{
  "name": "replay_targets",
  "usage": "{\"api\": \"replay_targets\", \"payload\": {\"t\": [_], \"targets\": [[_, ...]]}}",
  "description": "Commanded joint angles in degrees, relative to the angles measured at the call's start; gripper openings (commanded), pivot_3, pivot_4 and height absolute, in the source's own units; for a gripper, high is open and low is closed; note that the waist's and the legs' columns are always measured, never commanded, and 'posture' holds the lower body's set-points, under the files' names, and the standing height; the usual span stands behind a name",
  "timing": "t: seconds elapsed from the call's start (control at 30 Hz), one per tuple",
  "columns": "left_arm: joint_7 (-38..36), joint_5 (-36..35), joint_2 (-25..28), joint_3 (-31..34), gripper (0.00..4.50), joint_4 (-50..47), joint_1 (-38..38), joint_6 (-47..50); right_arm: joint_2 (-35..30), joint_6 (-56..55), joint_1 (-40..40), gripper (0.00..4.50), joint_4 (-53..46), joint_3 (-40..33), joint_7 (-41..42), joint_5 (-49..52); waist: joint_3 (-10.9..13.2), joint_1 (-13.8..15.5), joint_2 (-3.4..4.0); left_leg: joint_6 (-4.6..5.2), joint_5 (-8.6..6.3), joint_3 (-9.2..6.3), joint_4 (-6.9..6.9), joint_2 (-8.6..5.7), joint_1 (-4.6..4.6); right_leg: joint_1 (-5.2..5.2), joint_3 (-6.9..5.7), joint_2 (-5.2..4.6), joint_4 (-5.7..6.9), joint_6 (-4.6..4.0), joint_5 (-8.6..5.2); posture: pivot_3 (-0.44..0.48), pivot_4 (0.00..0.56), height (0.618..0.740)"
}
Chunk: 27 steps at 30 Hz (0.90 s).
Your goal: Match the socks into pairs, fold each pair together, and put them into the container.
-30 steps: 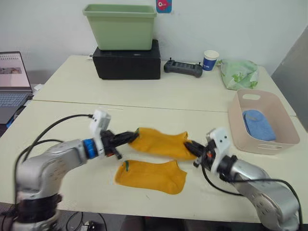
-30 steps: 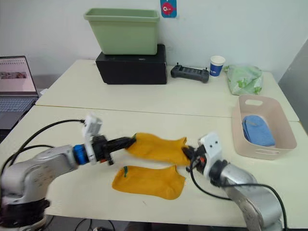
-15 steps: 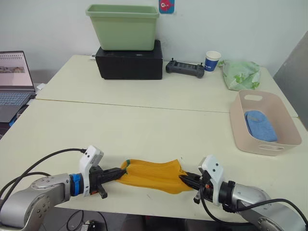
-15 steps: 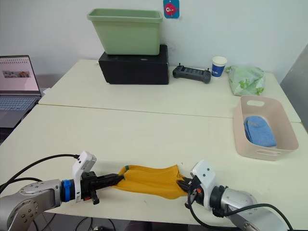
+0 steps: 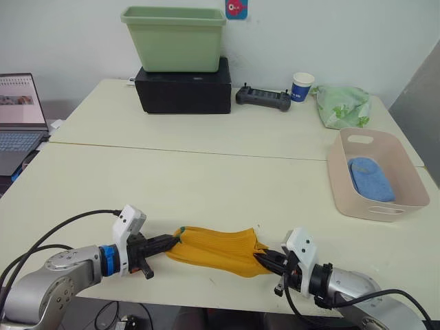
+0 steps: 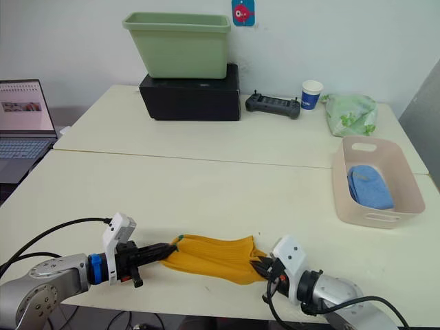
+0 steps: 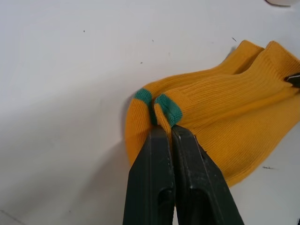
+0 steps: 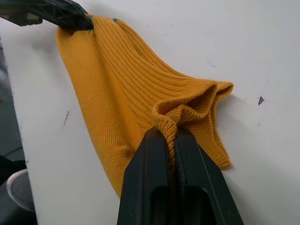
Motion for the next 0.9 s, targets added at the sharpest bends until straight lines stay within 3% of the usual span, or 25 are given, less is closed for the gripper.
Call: {"api": "replay_targets", "payload": {"t": [0.03, 0.33, 0.5, 0.6, 0.77, 0.87, 0.9], "targets": [[0.2, 0.4, 0.7, 0.5, 0.0, -1.3, 0.3, -0.8, 0.8, -1.9, -0.9, 0.01, 1.6, 2.0, -0.1, -1.9, 0.0, 0.0, 0.0, 0.0, 0.0, 0.0, 0.0, 0.01, 0.01, 0.0, 0.01, 0.02, 0.0, 0.0, 0.0, 0.0, 0.15, 0.719], [-0.2, 2.2, 1.1, -0.5, 0.0, -0.6, 0.8, -1.9, 3.4, -3.5, -2.2, 0.01, 5.9, 3.2, -0.2, -4.4, 0.0, 0.0, -0.01, 0.0, 0.0, 0.0, 0.0, 0.01, 0.01, 0.0, 0.01, 0.02, 0.01, -0.01, 0.0, 0.0, 0.15, 0.719], [2.5, 5.9, 0.0, -1.5, 0.0, -0.3, 1.2, -4.2, 4.7, -4.6, -1.8, 1.47, 6.7, 0.4, -0.8, -4.1, 0.0, 0.0, -0.03, 0.0, 0.0, -0.01, 0.0, 0.02, 0.02, 0.0, 0.01, 0.02, 0.01, -0.01, 0.0, 0.0, 0.15, 0.719], [2.5, 6.8, 0.4, -1.2, 0.65, -0.4, 2.1, -5.3, 4.5, -4.8, -1.4, 2.51, 5.9, -1.3, -0.7, -3.9, 0.0, 0.0, -0.04, 0.0, 0.0, 0.01, 0.01, 0.0, 0.02, 0.02, 0.01, 0.01, 0.01, -0.01, 0.01, 0.0, 0.15, 0.719], [3.3, 5.9, 0.5, 1.3, 2.19, -2.5, 3.5, -5.7, 4.1, -3.8, -1.0, 4.3, 2.9, -5.0, 0.3, -1.7, 0.0, 0.0, -0.03, 0.0, 0.0, 0.0, 0.0, 0.02, 0.04, 0.02, 0.0, 0.01, 0.03, -0.01, 0.01, 0.0, 0.15, 0.719], [3.0, 3.6, 1.1, 3.8, 3.06, -4.8, 4.3, -4.0, 2.7, -2.1, -2.1, 4.5, 0.3, -6.7, 1.3, -0.3, 0.0, 0.0, -0.03, 0.0, 0.0, 0.0, 0.0, 0.03, 0.03, 0.02, 0.01, 0.02, 0.03, -0.01, 0.01, 0.0, 0.15, 0.719], [2.6, 1.9, 1.5, 5.2, 3.06, -6.0, 4.4, -2.9, 2.0, -1.4, -3.1, 4.5, -0.9, -7.3, 1.6, 0.3, 0.0, 0.0, -0.04, 0.0, 0.0, 0.02, 0.01, 0.03, 0.02, 0.02, 0.01, 0.02, 0.04, -0.01, 0.01, 0.0, 0.15, 0.719]]}}
